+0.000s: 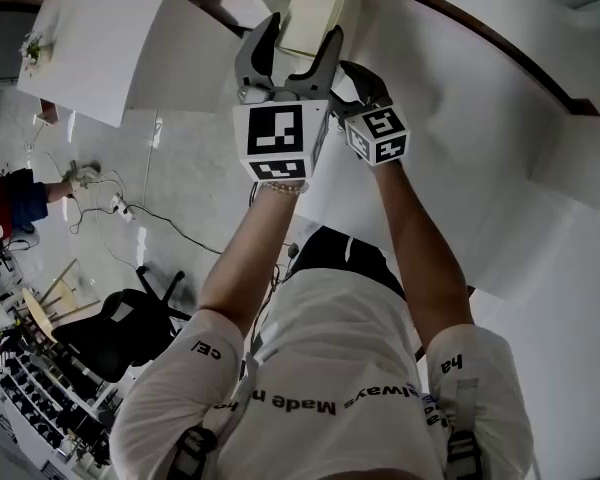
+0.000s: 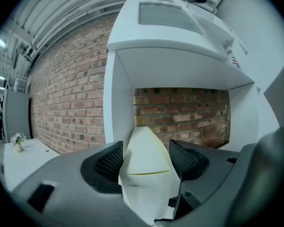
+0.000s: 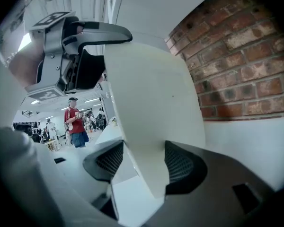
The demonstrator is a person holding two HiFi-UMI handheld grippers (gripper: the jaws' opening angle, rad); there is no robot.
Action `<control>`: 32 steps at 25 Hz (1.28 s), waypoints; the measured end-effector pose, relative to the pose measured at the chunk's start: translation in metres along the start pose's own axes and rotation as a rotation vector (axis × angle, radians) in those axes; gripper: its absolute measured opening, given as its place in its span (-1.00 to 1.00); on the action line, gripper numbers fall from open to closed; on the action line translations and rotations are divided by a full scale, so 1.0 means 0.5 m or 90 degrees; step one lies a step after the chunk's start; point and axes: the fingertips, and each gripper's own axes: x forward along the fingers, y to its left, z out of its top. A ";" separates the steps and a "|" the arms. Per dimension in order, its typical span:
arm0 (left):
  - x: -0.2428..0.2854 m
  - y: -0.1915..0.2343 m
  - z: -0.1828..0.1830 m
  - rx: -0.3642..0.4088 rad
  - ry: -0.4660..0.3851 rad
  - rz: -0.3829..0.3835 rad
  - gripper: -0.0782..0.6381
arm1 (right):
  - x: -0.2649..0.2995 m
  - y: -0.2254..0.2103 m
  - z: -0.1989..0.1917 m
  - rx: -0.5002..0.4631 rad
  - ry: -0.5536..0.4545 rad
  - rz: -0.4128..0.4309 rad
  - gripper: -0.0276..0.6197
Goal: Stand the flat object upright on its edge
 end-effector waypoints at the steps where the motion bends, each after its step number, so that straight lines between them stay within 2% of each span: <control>1: 0.003 0.005 0.002 0.018 -0.001 0.014 0.07 | 0.008 -0.003 0.005 -0.001 0.001 -0.002 -0.07; 3: 0.008 0.012 0.003 0.043 -0.001 0.029 0.07 | 0.022 -0.008 0.012 -0.001 0.003 -0.006 -0.07; 11: 0.016 0.026 -0.003 0.085 0.001 0.062 0.01 | 0.052 -0.024 0.020 -0.010 0.025 -0.026 -0.07; 16: 0.008 0.027 -0.007 0.077 0.005 0.061 0.01 | 0.051 -0.027 0.021 -0.028 0.053 -0.039 -0.07; 19: -0.011 0.019 -0.007 0.070 0.005 0.055 0.01 | 0.025 -0.017 0.041 -0.050 0.046 -0.038 -0.08; 25: -0.081 -0.010 -0.007 0.021 0.013 0.015 0.00 | -0.083 0.008 0.117 -0.078 0.016 -0.046 -0.21; 32: -0.197 -0.099 0.016 -0.050 0.010 -0.079 -0.32 | -0.284 0.045 0.216 -0.078 -0.023 -0.070 -0.40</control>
